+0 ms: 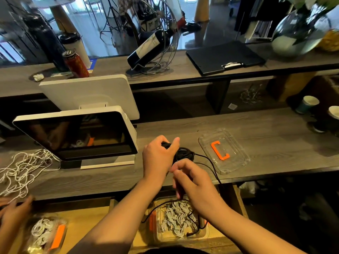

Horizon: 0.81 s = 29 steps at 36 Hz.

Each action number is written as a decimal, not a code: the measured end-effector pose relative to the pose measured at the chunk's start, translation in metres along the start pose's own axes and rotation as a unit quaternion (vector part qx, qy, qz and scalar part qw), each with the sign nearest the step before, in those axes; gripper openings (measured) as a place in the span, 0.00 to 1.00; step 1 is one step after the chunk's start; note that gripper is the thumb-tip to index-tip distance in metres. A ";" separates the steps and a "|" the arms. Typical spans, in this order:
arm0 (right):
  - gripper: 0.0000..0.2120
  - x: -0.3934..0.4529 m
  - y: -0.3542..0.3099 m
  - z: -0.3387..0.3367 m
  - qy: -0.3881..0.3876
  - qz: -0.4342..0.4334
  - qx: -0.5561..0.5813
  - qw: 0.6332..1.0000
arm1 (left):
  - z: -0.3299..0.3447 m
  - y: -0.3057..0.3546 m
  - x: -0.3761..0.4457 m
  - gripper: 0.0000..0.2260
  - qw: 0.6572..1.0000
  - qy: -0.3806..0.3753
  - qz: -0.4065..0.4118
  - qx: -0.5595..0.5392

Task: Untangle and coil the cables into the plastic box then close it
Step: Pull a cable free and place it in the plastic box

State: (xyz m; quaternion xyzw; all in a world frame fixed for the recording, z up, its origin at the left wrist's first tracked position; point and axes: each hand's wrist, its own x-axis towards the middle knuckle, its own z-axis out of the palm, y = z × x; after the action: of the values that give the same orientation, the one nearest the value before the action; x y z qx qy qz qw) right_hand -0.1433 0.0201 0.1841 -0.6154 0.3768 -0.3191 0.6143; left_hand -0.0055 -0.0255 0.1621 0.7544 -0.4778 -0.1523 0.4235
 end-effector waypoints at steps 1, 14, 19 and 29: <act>0.10 0.002 -0.005 0.000 -0.010 0.017 0.065 0.998 | 0.001 0.000 -0.001 0.17 1.000 -0.017 0.001 0.008; 0.11 0.010 -0.015 -0.017 -0.116 -0.063 -0.071 0.989 | -0.014 -0.002 -0.011 0.29 0.993 -0.099 0.027 -0.054; 0.10 0.019 -0.013 -0.023 -0.017 -0.256 -0.312 0.915 | -0.014 0.000 -0.021 0.26 0.984 -0.163 0.004 -0.067; 0.12 0.017 -0.021 -0.012 0.134 -0.100 -0.076 0.983 | -0.019 0.004 -0.030 0.27 0.981 -0.113 0.072 -0.144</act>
State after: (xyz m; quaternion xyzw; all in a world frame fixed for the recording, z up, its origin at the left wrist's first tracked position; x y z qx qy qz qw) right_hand -0.1434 -0.0014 0.2040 -0.6464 0.4153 -0.4291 0.4749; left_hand -0.0109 0.0082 0.1715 0.6274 -0.5485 -0.2730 0.4805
